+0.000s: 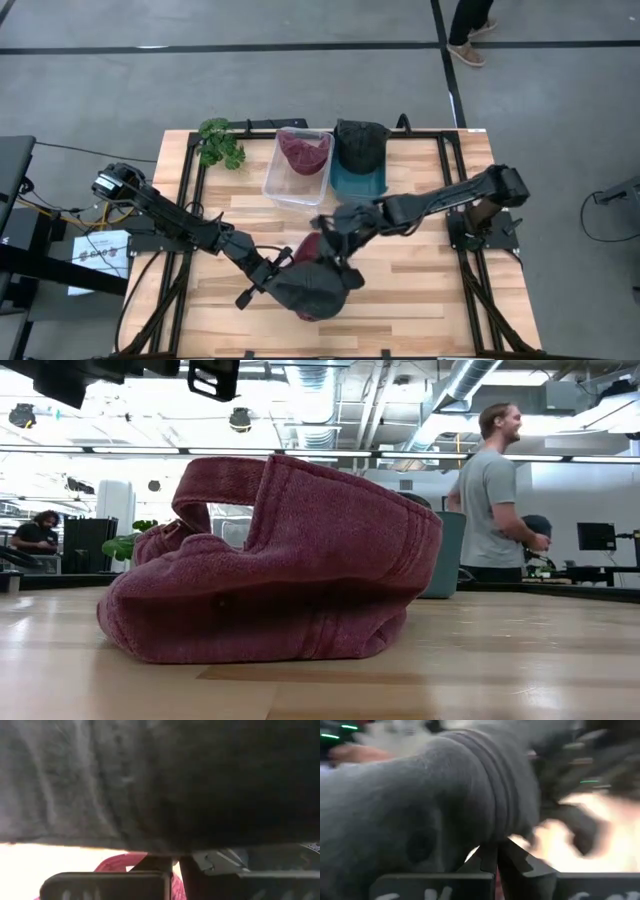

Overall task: Pick & Place hat
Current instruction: Put the black cap into the blue bin

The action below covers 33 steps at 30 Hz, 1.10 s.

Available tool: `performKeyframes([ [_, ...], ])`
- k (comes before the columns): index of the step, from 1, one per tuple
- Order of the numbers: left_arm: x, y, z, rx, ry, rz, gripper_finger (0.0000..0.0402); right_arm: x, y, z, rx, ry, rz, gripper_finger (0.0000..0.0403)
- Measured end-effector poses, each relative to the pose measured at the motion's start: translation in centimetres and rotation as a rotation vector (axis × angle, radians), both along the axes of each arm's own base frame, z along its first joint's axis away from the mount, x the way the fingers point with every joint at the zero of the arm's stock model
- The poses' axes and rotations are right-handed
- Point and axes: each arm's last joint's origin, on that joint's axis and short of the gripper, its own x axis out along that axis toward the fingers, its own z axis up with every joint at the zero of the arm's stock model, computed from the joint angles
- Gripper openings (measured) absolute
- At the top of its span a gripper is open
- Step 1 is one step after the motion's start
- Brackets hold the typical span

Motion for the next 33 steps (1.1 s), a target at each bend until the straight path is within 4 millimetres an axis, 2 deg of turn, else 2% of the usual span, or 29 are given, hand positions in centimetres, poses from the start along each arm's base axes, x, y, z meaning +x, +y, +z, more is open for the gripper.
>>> performKeyframes([
  [3, -0.1, 0.3, -0.4, 0.005, 0.013, 0.006, 0.0012, 1.2, 1.3, -0.3, 0.083, 0.032, 0.107, 0.0000],
  [6, 0.0, 0.3, -0.3, 0.002, 0.012, 0.011, 0.0012, 1.9, 3.0, 0.3, 0.139, 0.020, 0.229, 0.0000],
  [10, 0.0, 0.3, -0.3, 0.001, 0.013, 0.023, 0.0012, 1.9, 4.8, 3.0, 0.184, -0.078, 0.356, 0.0000],
  [13, 0.0, 0.3, -0.3, -0.002, 0.010, 0.020, 0.0012, 1.5, 5.4, 4.3, 0.170, -0.127, 0.373, 0.0000],
  [17, -0.1, 0.4, -0.5, 0.003, 0.022, 0.020, 0.0012, 0.7, 4.7, 5.2, 0.081, -0.101, 0.201, 0.0000],
  [23, -0.1, 0.4, -0.5, 0.004, 0.026, 0.021, 0.0012, 0.5, 1.5, 3.4, -0.128, 0.084, -0.079, 0.0000],
  [28, -0.1, 0.4, -0.5, 0.005, 0.027, 0.014, 0.0012, 0.4, -0.2, 2.9, -0.321, 0.108, -0.268, 0.0000],
  [33, -0.1, 0.3, -0.5, 0.004, 0.032, -0.007, 0.0012, -0.6, -1.2, 4.5, -0.521, 0.035, -0.500, 0.0000],
])
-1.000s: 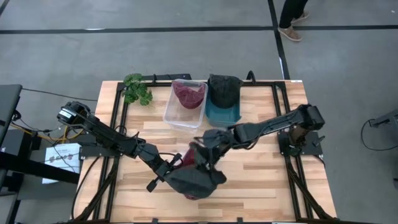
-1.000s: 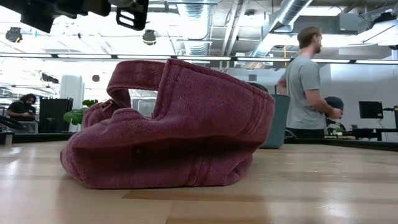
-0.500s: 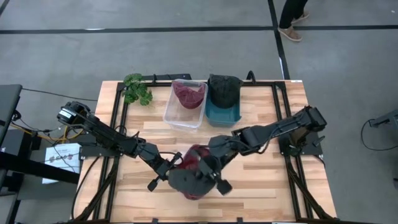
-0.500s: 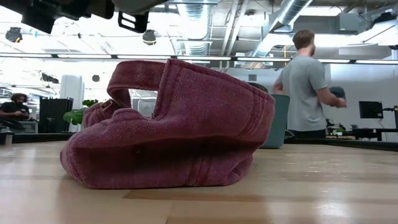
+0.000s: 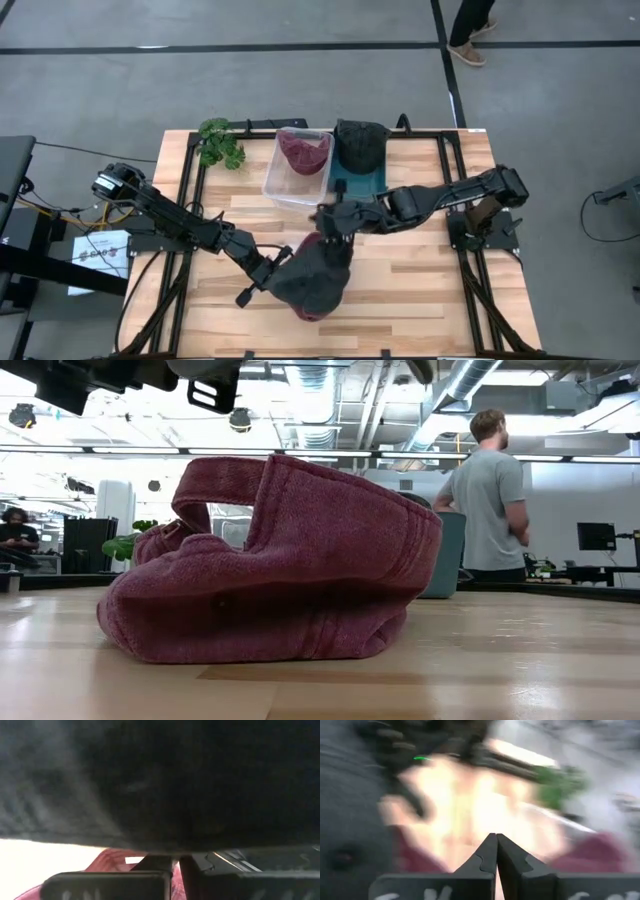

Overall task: Pick & Place hat
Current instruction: Put the black cap into the blue bin

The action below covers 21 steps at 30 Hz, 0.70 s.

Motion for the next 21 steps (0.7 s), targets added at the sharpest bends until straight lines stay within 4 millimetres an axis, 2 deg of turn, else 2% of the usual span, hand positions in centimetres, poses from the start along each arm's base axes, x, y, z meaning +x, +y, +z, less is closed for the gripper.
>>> performKeyframes([
  [3, 0.0, 0.0, 0.0, -0.002, 0.004, -0.010, 0.0012, -0.6, -0.2, 0.8, -0.126, -0.049, -0.147, 0.0000],
  [6, 0.0, 0.0, -0.1, 0.001, 0.010, -0.012, 0.0012, -1.3, 0.3, 1.9, -0.209, -0.112, -0.216, 0.0000],
  [13, 0.0, 0.0, -0.1, 0.002, 0.007, -0.013, 0.0012, -1.5, 3.2, 3.8, -0.368, -0.320, -0.399, 0.0000],
  [15, 0.0, 0.0, 0.0, 0.002, 0.002, -0.007, 0.0012, -0.7, 4.1, 3.3, -0.417, -0.336, -0.444, 0.0000],
  [19, 0.1, 0.1, 0.0, 0.008, -0.006, 0.031, 0.0012, 1.8, 5.2, 0.2, -0.565, -0.286, -0.559, 0.0000],
  [21, 0.1, 0.1, 0.0, 0.011, -0.009, 0.052, 0.0012, 3.1, 5.3, -1.3, -0.579, -0.277, -0.566, 0.0000],
])
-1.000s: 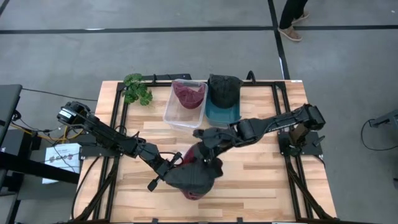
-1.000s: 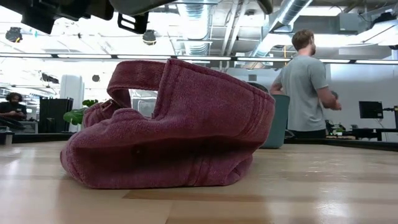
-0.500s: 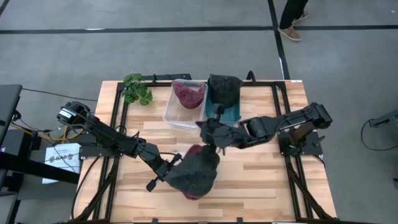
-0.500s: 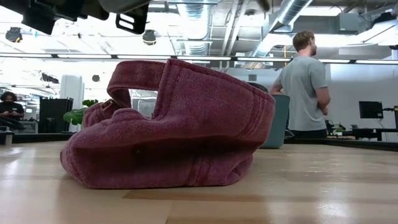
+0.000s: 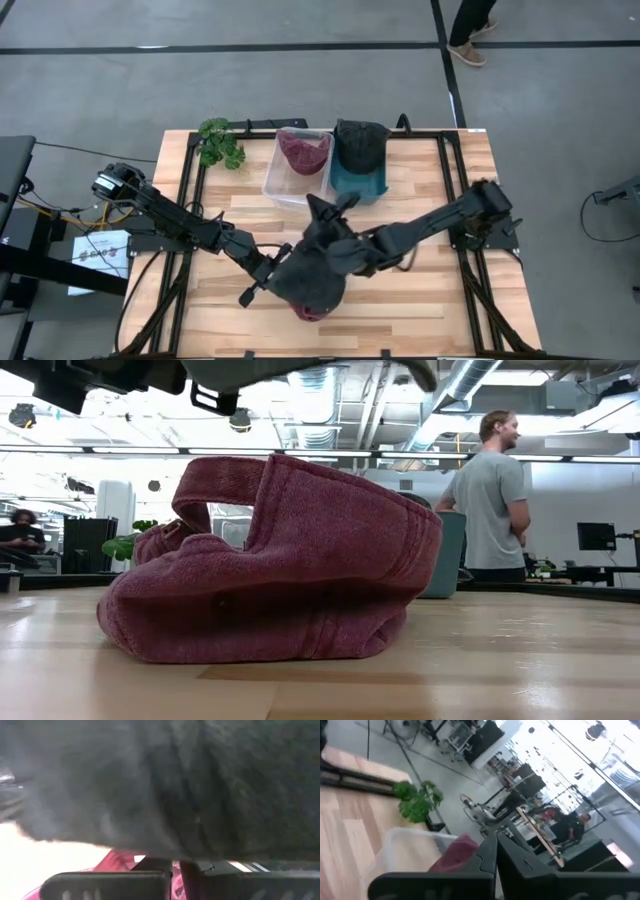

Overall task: Pick & Place hat
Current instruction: Put the black cap into the blue bin

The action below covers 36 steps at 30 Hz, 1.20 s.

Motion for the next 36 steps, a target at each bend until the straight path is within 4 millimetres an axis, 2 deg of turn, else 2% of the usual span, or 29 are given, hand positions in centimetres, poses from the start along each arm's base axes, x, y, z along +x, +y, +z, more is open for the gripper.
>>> performKeyframes([
  [4, 0.1, 0.1, 0.0, 0.008, -0.002, 0.044, 0.0012, 1.2, 1.5, -2.8, -0.015, 0.043, 0.032, 0.0000],
  [9, 0.1, 0.2, -0.1, 0.017, -0.001, 0.075, 0.0013, -0.2, 5.5, -3.2, 0.021, 0.012, 0.145, 0.0000],
  [12, 0.1, 0.3, -0.1, 0.018, 0.001, 0.078, 0.0013, -1.7, 7.6, -2.5, 0.050, -0.014, 0.219, 0.0000],
  [17, 0.3, 0.5, 0.0, 0.010, 0.000, 0.085, 0.0013, -4.7, 9.1, 0.9, 0.122, -0.106, 0.310, 0.0000],
  [20, 0.3, 0.4, 0.3, 0.000, -0.015, 0.085, 0.0013, -5.9, 8.6, 2.8, 0.136, -0.136, 0.320, 0.0000],
  [24, 0.3, 0.5, -0.1, 0.014, 0.009, 0.091, 0.0013, -6.7, 6.8, 5.3, 0.178, -0.193, 0.341, 0.0000],
  [26, 0.2, 0.5, -0.2, 0.023, 0.012, 0.091, 0.0013, -6.6, 6.0, 5.5, 0.197, -0.185, 0.360, 0.0000],
  [31, 0.3, 0.5, -0.1, 0.024, -0.005, 0.091, 0.0013, -4.8, 2.9, 4.2, 0.160, -0.084, 0.304, 0.0000],
  [34, 0.3, 0.5, -0.1, 0.022, -0.004, 0.079, 0.0013, -4.3, 0.9, 4.9, 0.134, -0.073, 0.267, 0.0000],
  [36, 0.3, 0.6, -0.1, 0.022, -0.001, 0.077, 0.0013, -4.4, 0.0, 5.7, 0.150, -0.083, 0.313, 0.0000],
])
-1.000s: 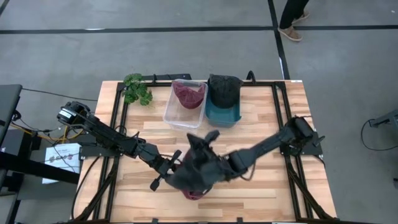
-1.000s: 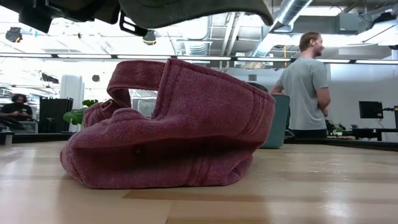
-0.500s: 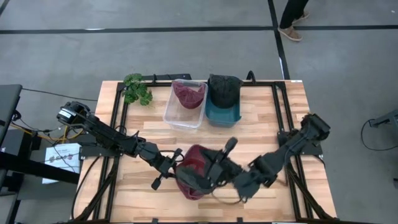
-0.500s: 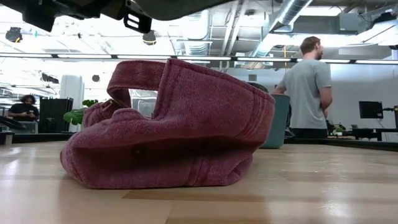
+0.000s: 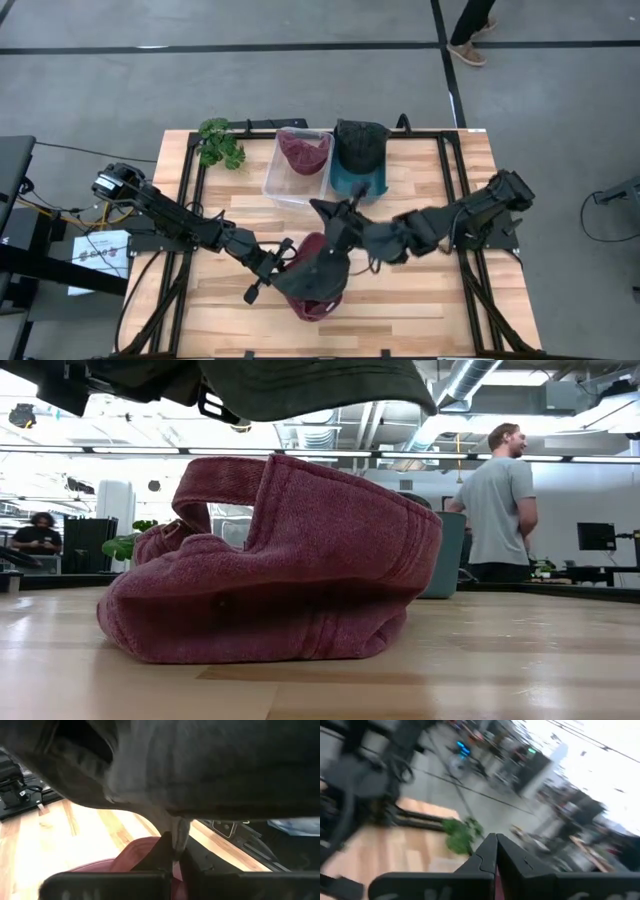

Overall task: Pick & Place hat
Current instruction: Put the black cap into the blue bin

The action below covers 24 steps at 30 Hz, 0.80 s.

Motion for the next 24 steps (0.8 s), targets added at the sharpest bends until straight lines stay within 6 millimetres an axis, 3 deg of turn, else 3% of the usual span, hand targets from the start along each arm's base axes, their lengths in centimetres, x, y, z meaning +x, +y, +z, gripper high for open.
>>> performKeyframes([
  [6, 0.0, 0.1, -0.2, 0.006, 0.021, -0.001, 0.0013, -3.1, -1.9, 4.0, 0.171, -0.069, 0.344, 0.0000],
  [10, 0.0, 0.2, -0.2, 0.003, 0.030, 0.000, 0.0013, -5.5, -2.5, 4.9, 0.377, -0.001, 0.567, 0.0004],
  [15, 0.0, 0.2, -0.3, -0.006, 0.039, 0.004, 0.0013, -6.2, -1.7, 3.5, 0.482, 0.131, 0.573, 0.0052],
  [24, 0.0, 0.2, -0.2, -0.007, 0.039, 0.004, 0.0013, -3.6, 1.8, -0.3, 0.463, 0.255, 0.612, 0.0200],
])
